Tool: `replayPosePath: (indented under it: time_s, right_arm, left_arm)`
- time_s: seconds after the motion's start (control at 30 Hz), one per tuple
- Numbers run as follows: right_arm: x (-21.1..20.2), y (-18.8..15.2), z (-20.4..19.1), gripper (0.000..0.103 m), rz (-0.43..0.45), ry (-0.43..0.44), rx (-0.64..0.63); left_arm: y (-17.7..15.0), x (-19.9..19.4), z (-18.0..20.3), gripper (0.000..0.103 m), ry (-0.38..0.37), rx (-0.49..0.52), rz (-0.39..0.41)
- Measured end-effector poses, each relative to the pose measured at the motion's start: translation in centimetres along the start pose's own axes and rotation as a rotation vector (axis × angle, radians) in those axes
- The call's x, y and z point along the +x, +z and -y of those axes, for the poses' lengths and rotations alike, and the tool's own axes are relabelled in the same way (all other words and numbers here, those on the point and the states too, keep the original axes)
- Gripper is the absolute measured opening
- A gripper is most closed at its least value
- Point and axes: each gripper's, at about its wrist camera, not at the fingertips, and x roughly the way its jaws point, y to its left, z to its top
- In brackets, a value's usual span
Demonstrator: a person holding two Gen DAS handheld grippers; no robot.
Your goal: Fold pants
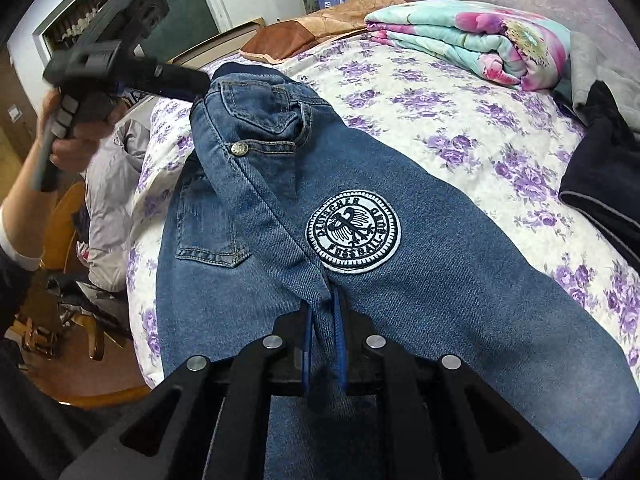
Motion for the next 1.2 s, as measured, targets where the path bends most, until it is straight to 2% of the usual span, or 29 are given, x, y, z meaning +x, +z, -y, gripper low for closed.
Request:
replayPosePath:
  time_s: [0.1, 0.17, 0.23, 0.33, 0.37, 0.4, 0.43, 0.5, 0.6, 0.63, 0.7, 0.73, 0.8, 0.83, 0.87, 0.9, 0.97, 1.03, 1.07, 1.13, 1.2]
  right_arm:
    - [0.0, 0.0, 0.3, 0.012, 0.005, 0.015, 0.006]
    - [0.1, 0.0, 0.5, 0.012, 0.009, 0.021, 0.009]
    - [0.1, -0.2, 0.3, 0.012, 0.013, 0.015, 0.002]
    - [0.1, -0.4, -0.1, 0.012, 0.018, -0.007, -0.021]
    - [0.0, -0.4, -0.3, 0.01, 0.024, -0.015, -0.027]
    - [-0.4, -0.3, -0.4, 0.01, 0.036, -0.019, -0.031]
    - [-1.1, -0.2, -0.8, 0.009, 0.062, -0.024, -0.041]
    - [-2.9, 0.1, -1.7, 0.009, 0.108, -0.022, -0.057]
    - [-5.5, 0.4, -3.5, 0.009, 0.155, 0.052, -0.088]
    - [-5.7, 0.3, -4.5, 0.009, 0.151, 0.074, -0.113]
    - [-4.6, 0.1, -6.2, 0.009, 0.103, 0.093, -0.155]
    - [-2.8, -0.2, -7.0, 0.009, 0.044, 0.071, -0.169]
    - [0.7, -0.7, -7.4, 0.012, -0.053, 0.042, -0.169]
    - [2.8, -1.1, -7.2, 0.013, -0.095, 0.039, -0.154]
    - [3.2, -1.1, -7.0, 0.013, -0.093, 0.046, -0.14]
    - [3.0, -0.9, -6.8, 0.013, -0.088, 0.058, -0.125]
    - [1.8, -0.5, -5.8, 0.018, -0.086, 0.119, -0.06]
    - [0.4, -0.8, -5.1, 0.043, -0.075, 0.157, -0.02]
    - [-0.4, -0.9, -4.9, 0.047, -0.054, 0.156, -0.003]
    - [-2.5, -1.7, -3.5, 0.051, -0.003, 0.184, 0.058]
    - [-4.1, -2.6, -2.2, 0.051, 0.042, 0.187, 0.118]
  left_arm:
    - [0.2, 1.3, -0.5, 0.092, -0.084, -0.137, -0.074]
    - [0.5, 2.4, -0.7, 0.092, -0.111, -0.21, -0.103]
    - [1.0, 3.3, -0.9, 0.092, -0.115, -0.259, -0.103]
    - [2.1, 3.7, -0.8, 0.089, -0.103, -0.304, -0.041]
    - [2.3, 3.6, -0.7, 0.07, -0.069, -0.303, -0.025]
    - [2.3, 3.3, -0.3, 0.033, -0.012, -0.29, -0.005]
    - [2.3, 3.0, 0.0, 0.029, -0.008, -0.262, -0.002]
    - [1.5, 0.9, 1.1, 0.027, 0.068, -0.191, 0.05]
    - [-0.1, -2.9, 2.1, 0.028, 0.111, -0.078, 0.106]
    - [-0.6, -3.6, 1.7, 0.028, 0.115, -0.072, 0.105]
    - [-1.9, -3.9, 0.2, 0.034, 0.137, -0.086, 0.081]
    - [-2.6, -3.0, -1.1, 0.037, 0.167, -0.1, 0.052]
    - [-3.6, 0.3, -3.8, 0.063, 0.26, -0.121, -0.011]
    - [-4.1, 3.0, -5.6, 0.069, 0.285, -0.136, -0.058]
    - [-4.4, 4.4, -6.8, 0.081, 0.259, -0.159, -0.052]
    - [-4.4, 4.2, -7.1, 0.082, 0.238, -0.163, -0.002]
    - [-4.3, 3.5, -6.4, 0.082, 0.269, -0.144, 0.009]
    - [-4.2, 2.8, -5.8, 0.082, 0.309, -0.111, -0.006]
    - [-4.1, 2.2, -5.4, 0.082, 0.322, -0.103, -0.013]
    - [-4.0, 0.5, -4.5, 0.081, 0.332, -0.08, 0.006]
    - [-4.2, -1.4, -3.4, 0.081, 0.326, -0.044, 0.068]
